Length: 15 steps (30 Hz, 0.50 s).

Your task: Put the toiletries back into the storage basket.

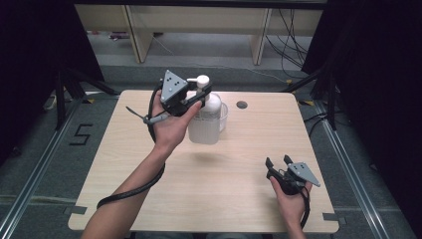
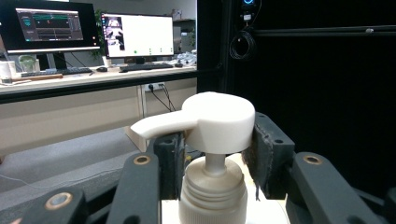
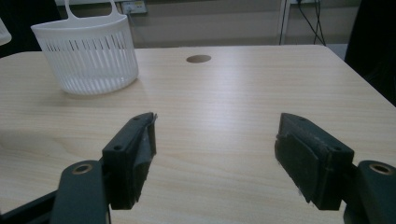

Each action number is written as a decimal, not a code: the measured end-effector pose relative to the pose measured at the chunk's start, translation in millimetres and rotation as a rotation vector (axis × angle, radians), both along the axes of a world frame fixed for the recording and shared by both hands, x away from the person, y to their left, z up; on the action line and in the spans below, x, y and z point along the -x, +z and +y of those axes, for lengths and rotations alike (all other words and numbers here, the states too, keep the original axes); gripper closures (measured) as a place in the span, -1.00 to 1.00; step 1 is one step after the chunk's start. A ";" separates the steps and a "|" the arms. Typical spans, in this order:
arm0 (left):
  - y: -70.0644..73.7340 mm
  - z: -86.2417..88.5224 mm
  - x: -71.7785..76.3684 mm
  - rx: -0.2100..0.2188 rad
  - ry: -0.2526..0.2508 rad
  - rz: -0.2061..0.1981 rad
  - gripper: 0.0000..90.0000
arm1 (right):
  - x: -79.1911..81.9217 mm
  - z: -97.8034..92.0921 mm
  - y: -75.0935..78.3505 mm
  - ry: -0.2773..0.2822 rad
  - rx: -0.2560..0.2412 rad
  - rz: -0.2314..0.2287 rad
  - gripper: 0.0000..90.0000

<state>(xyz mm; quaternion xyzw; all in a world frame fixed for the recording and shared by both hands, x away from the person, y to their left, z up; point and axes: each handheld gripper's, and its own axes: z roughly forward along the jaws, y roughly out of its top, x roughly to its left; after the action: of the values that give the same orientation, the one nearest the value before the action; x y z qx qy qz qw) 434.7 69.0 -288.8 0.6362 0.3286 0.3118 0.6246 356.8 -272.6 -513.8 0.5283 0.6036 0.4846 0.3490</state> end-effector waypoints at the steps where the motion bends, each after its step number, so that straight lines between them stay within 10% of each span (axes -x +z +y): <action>1: 0.8 0.0 -0.6 0.001 -0.001 -0.003 0.32 | 0.0 0.0 -0.1 0.000 0.002 -0.001 -0.34; 15: 10.5 1.7 -8.0 0.017 0.011 -0.017 0.32 | 0.3 1.0 -0.5 -0.006 -0.026 -0.007 -0.34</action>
<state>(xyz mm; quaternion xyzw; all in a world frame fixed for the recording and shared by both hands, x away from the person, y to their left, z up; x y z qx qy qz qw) 442.7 70.7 -278.3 0.6263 0.3293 0.3176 0.6312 356.5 -271.5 -514.3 0.5328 0.5945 0.4933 0.3456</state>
